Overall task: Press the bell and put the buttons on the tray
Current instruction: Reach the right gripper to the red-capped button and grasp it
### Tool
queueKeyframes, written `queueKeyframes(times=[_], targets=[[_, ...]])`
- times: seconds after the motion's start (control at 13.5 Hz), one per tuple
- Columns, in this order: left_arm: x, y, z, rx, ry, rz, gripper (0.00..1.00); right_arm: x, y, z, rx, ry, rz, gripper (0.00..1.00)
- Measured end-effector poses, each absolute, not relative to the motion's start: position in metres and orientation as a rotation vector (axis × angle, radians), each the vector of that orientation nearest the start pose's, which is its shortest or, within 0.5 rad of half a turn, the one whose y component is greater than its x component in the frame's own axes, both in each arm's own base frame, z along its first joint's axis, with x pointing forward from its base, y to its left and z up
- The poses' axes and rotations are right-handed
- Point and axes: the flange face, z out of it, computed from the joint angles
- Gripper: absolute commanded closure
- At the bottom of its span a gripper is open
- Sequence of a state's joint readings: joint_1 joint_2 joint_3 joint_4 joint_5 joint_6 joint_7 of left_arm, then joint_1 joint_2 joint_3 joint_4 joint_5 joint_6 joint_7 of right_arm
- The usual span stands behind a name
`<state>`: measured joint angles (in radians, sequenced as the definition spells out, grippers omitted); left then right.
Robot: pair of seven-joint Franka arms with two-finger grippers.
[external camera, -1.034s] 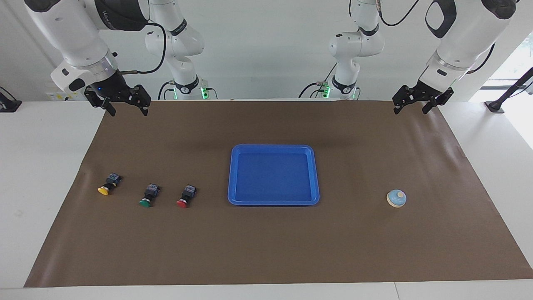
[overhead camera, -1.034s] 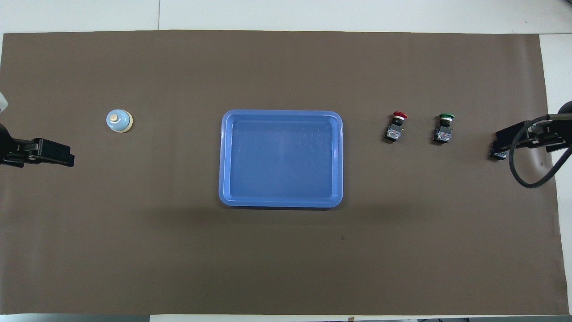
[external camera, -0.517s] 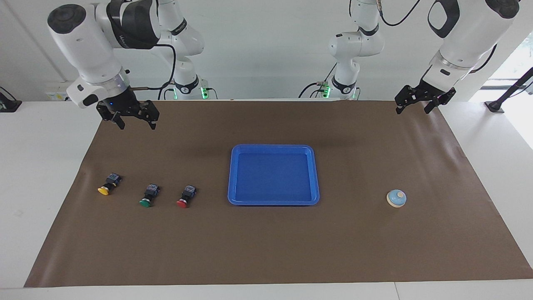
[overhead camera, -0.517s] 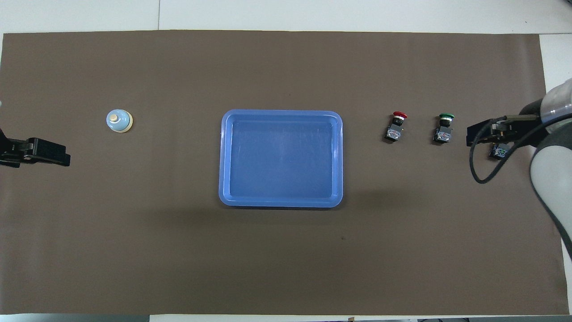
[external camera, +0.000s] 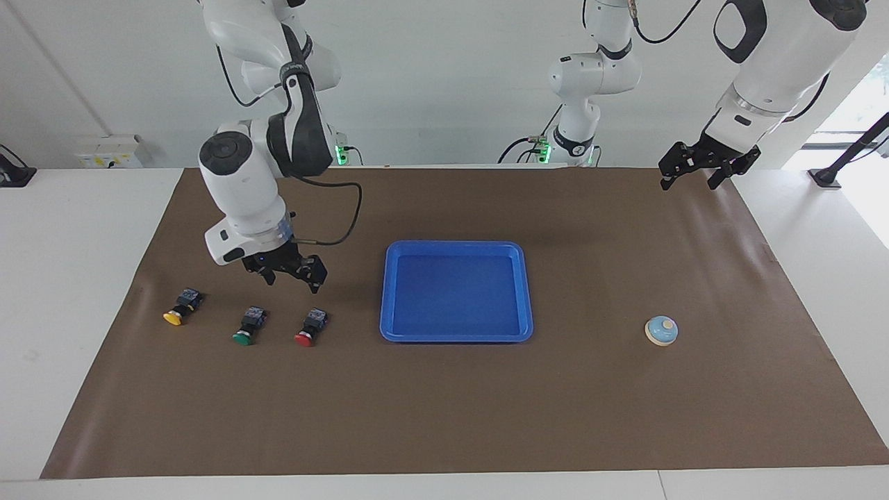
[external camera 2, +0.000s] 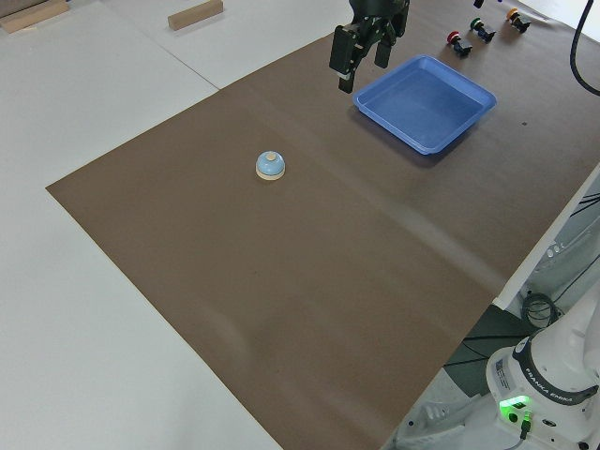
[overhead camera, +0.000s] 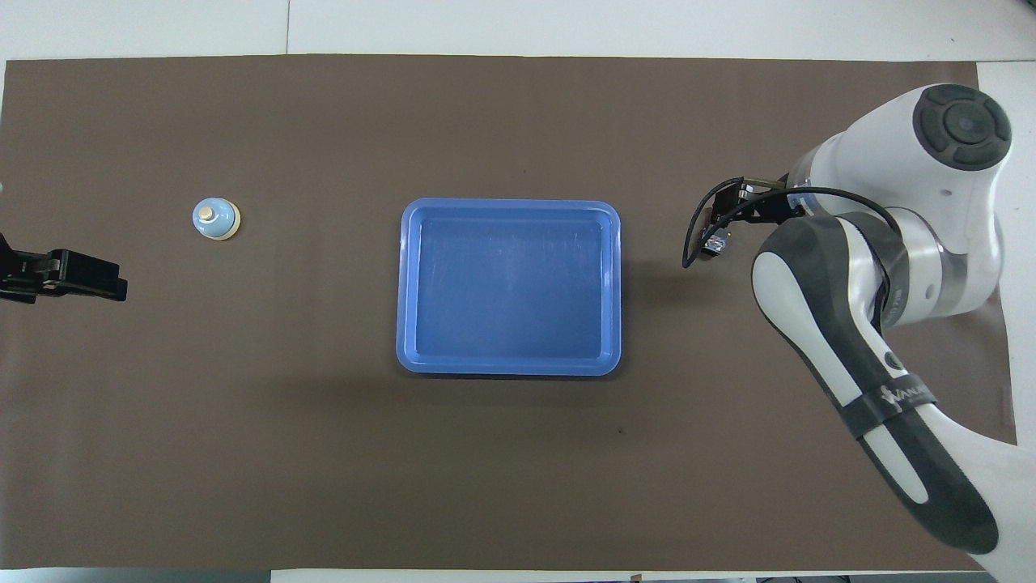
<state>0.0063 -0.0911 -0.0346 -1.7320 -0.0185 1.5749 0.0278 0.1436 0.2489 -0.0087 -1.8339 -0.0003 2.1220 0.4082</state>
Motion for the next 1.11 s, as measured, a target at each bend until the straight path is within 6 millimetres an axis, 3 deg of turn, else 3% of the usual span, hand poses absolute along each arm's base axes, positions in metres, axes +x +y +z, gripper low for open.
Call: queueKeyframes(times=[0.37, 0.59, 0.67, 0.74, 0.81, 0.89, 1.11], targets=[[0.523, -0.018, 0.598, -3.154, 0.087, 0.104, 0.0, 0.638, 0.102, 0.319, -3.082, 0.507, -0.099, 0.0], [0.523, -0.018, 0.598, -3.154, 0.087, 0.104, 0.0, 0.642, 0.102, 0.295, -3.077, 0.527, -0.107, 0.0], [0.523, -0.018, 0.598, -3.154, 0.087, 0.104, 0.0, 0.642, 0.102, 0.292, -3.076, 0.528, -0.108, 0.1], [0.523, -0.018, 0.598, -3.154, 0.087, 0.104, 0.0, 0.642, 0.101, 0.292, -3.076, 0.53, -0.107, 0.35], [0.523, -0.018, 0.598, -3.154, 0.087, 0.104, 0.0, 0.643, 0.1, 0.292, -3.076, 0.533, -0.107, 0.73], [0.523, -0.018, 0.598, -3.154, 0.087, 0.104, 0.0, 0.643, 0.098, 0.292, -3.076, 0.539, -0.108, 1.0], [0.523, -0.018, 0.598, -3.154, 0.087, 0.103, 0.0, 0.643, 0.098, 0.291, -3.071, 0.568, -0.105, 1.0]])
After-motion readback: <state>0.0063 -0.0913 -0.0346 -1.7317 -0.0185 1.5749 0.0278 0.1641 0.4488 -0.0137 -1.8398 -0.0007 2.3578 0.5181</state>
